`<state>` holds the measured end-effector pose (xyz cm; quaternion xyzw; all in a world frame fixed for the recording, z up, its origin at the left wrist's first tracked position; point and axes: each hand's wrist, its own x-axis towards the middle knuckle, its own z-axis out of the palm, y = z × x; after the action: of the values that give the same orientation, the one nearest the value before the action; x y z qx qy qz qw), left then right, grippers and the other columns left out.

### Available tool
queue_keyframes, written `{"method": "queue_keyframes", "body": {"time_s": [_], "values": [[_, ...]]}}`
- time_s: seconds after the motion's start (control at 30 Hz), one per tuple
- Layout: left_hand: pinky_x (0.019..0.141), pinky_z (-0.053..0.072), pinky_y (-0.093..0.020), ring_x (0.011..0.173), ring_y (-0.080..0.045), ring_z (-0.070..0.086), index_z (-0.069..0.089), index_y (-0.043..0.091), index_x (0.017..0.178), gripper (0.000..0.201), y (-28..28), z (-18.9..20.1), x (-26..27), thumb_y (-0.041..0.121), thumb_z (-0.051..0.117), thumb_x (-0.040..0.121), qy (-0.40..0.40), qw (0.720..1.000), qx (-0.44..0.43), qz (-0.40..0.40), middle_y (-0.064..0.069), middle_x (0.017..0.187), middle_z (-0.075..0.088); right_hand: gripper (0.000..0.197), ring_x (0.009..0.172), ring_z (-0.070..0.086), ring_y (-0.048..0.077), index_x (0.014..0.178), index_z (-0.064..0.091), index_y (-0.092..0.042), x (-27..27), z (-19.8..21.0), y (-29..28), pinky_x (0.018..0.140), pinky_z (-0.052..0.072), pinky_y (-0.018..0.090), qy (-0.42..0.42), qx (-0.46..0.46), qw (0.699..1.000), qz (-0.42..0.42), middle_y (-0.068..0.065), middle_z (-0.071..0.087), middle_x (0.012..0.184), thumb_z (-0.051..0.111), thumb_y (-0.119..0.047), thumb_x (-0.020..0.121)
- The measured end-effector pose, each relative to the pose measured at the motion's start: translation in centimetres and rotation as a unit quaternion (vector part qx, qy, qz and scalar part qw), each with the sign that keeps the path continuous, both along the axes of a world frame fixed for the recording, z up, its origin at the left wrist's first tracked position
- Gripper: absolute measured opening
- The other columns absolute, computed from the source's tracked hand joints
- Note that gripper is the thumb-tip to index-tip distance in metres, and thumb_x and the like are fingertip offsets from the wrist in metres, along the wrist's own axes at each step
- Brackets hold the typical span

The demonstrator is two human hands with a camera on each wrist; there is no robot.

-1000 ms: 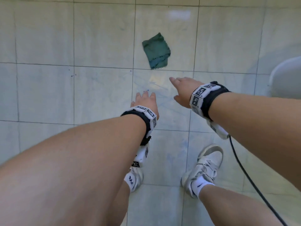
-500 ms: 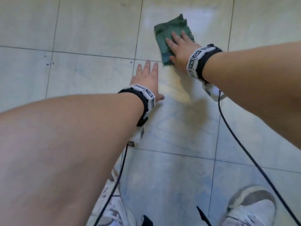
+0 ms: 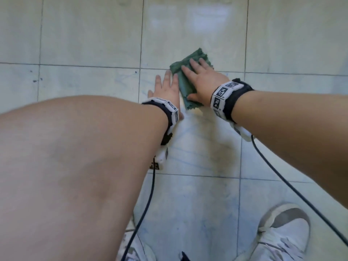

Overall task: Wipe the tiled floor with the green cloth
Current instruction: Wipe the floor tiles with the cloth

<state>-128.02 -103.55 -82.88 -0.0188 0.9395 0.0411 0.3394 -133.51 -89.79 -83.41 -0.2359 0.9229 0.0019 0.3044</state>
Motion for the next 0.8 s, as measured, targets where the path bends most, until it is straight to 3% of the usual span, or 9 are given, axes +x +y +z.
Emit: {"method": "queue_keyframes", "body": {"time_s": [0.23,0.4,0.5,0.7,0.8], "values": [[0.115,0.021,-0.06,0.151,-0.03,-0.011,-0.014,0.012,0.156,0.143,-0.4,-0.2,-0.6,0.048,0.089,0.063,-0.005,1.0,0.017,0.019,-0.001,0.164,-0.018,0.097,0.151,-0.012,0.036,0.158,-0.011,-0.019,-0.6,-0.1,-0.7,0.123,0.004,0.043,0.005,0.037,0.999,0.025,0.01,-0.018,0.165,0.055,-0.053,0.095],[0.12,0.015,-0.053,0.151,-0.03,-0.012,-0.01,0.01,0.156,0.134,-0.6,-0.4,0.3,0.047,0.086,0.07,0.0,1.0,0.021,0.019,-0.002,0.164,-0.017,0.1,0.151,-0.016,0.034,0.158,-0.014,-0.024,-0.2,0.1,-1.1,0.124,0.008,0.048,-0.022,0.05,0.999,0.003,0.006,-0.023,0.164,0.058,-0.052,0.094],[0.121,0.014,-0.052,0.151,-0.031,-0.012,-0.005,0.011,0.157,0.127,-0.9,-0.8,0.6,0.048,0.083,0.073,0.01,0.999,0.029,0.008,-0.004,0.164,-0.016,0.102,0.151,-0.018,0.033,0.157,-0.015,-0.024,3.0,0.3,0.5,0.124,0.008,0.049,-0.042,0.044,0.998,0.003,0.005,-0.026,0.163,0.06,-0.051,0.093],[0.121,0.016,-0.052,0.151,-0.034,-0.011,-0.005,0.012,0.157,0.123,-0.5,-0.5,0.7,0.047,0.081,0.076,-0.004,1.0,0.014,-0.021,-0.008,0.164,-0.016,0.107,0.15,-0.021,0.035,0.156,-0.019,-0.023,15.0,0.7,5.1,0.122,0.008,0.049,-0.09,0.051,0.988,0.11,0.008,-0.028,0.162,0.062,-0.051,0.091],[0.12,0.019,-0.051,0.151,-0.034,-0.008,-0.001,0.015,0.157,0.114,0.7,-0.4,1.4,0.042,0.078,0.08,0.01,0.999,0.016,-0.039,-0.008,0.164,-0.013,0.108,0.15,-0.022,0.032,0.156,-0.018,-0.025,13.4,0.1,5.4,0.122,0.006,0.047,-0.087,0.035,0.992,0.09,0.004,-0.028,0.162,0.063,-0.052,0.09]]}}
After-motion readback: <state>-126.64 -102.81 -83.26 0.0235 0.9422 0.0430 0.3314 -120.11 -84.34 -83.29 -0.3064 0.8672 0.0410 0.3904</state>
